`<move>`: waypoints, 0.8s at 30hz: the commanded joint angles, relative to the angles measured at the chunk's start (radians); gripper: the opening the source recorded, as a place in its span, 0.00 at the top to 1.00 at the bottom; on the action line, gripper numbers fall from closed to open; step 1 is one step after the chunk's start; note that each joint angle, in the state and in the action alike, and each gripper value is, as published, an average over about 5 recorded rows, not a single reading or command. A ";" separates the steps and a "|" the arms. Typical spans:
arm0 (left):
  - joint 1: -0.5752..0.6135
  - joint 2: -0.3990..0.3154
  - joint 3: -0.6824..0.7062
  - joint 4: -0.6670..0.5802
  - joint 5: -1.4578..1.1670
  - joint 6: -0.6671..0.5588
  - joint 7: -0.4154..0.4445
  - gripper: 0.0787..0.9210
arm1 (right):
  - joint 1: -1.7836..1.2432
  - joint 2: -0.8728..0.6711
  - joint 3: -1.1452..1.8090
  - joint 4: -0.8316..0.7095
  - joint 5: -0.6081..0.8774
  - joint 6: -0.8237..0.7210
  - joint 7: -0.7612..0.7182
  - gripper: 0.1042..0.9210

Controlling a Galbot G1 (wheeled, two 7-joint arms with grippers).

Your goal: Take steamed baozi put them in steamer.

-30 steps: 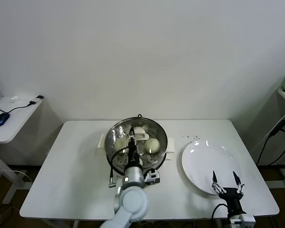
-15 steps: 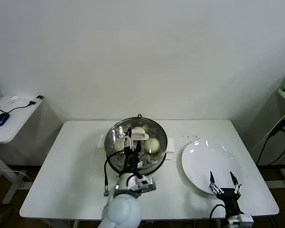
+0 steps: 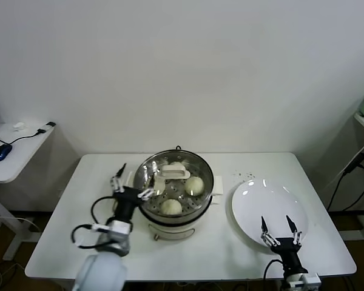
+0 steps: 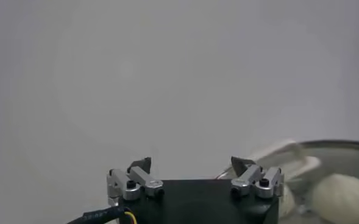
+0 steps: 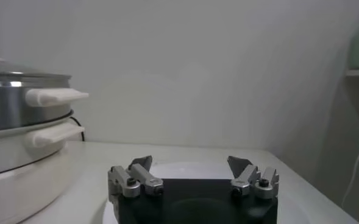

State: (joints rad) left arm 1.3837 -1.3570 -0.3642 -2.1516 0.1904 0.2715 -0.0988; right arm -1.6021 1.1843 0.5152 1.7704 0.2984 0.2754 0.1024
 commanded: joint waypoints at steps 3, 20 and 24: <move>0.199 0.079 -0.376 0.186 -0.606 -0.423 0.016 0.12 | 0.014 -0.013 -0.015 -0.050 0.014 0.051 -0.007 0.12; 0.181 0.070 -0.220 0.537 -0.470 -0.681 0.088 0.12 | 0.054 -0.009 -0.036 -0.110 0.042 0.067 -0.004 0.12; 0.184 0.064 -0.212 0.513 -0.467 -0.676 0.088 0.12 | 0.056 -0.010 -0.037 -0.111 0.040 0.065 -0.004 0.12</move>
State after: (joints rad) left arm 1.5466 -1.2944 -0.5911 -1.7490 -0.2710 -0.2865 -0.0253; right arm -1.5526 1.1759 0.4829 1.6756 0.3324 0.3339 0.0972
